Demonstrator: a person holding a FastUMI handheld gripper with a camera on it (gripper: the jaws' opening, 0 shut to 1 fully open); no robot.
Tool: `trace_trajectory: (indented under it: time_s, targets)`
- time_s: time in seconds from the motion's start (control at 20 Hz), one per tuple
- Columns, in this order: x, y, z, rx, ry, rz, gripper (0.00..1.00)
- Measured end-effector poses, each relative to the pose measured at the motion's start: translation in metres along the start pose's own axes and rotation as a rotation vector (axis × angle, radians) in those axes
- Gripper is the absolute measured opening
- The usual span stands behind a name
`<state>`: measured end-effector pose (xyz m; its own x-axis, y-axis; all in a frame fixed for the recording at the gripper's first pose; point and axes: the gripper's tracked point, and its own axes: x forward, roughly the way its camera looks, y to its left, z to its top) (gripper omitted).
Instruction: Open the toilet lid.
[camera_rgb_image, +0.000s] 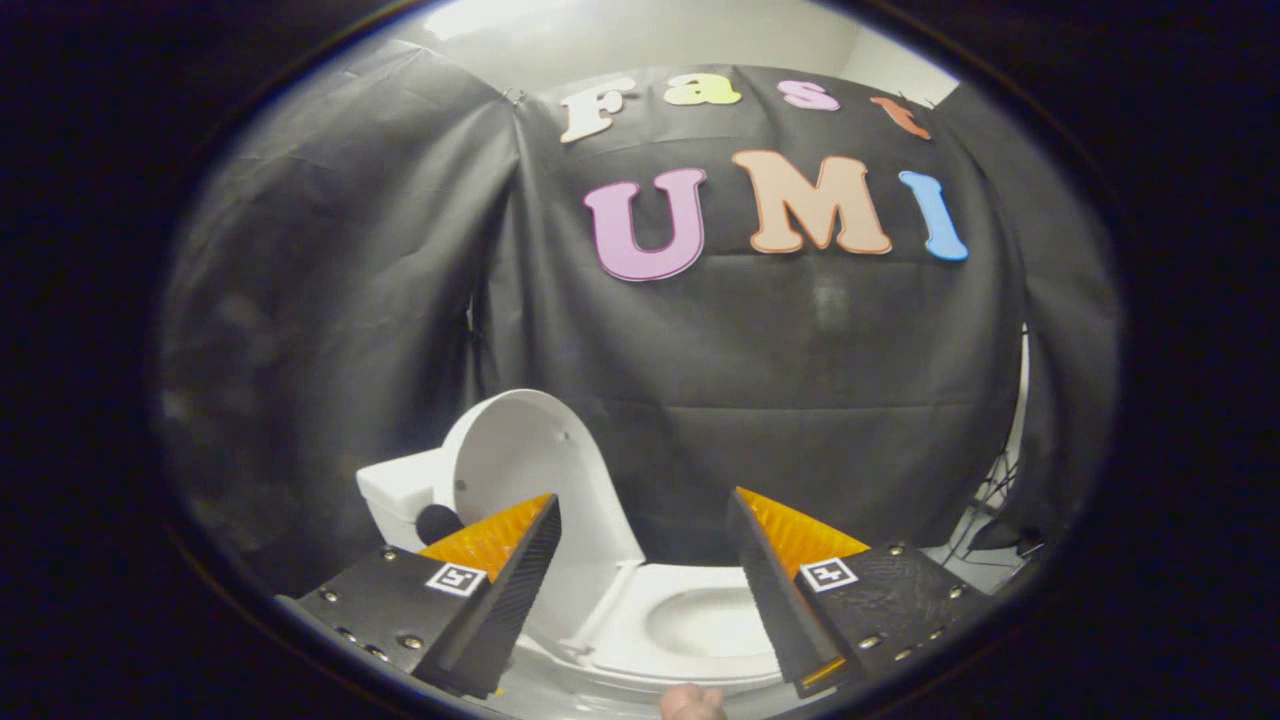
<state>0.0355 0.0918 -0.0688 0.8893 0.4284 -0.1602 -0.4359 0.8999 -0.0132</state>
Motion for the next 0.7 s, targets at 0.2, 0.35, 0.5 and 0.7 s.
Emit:
trace_trajectory:
  time_s: [0.2, 0.35, 0.5, 0.7]
  targets:
    - [-0.010, -0.020, -0.004, -0.029, 0.007, -0.016, 0.98]
    - [-0.012, -0.032, -0.010, -0.020, 0.016, -0.032, 0.98]
    - [-0.015, -0.038, -0.015, -0.024, 0.033, -0.031, 0.98]
    - [-0.017, -0.044, -0.019, -0.029, 0.043, -0.025, 0.98]
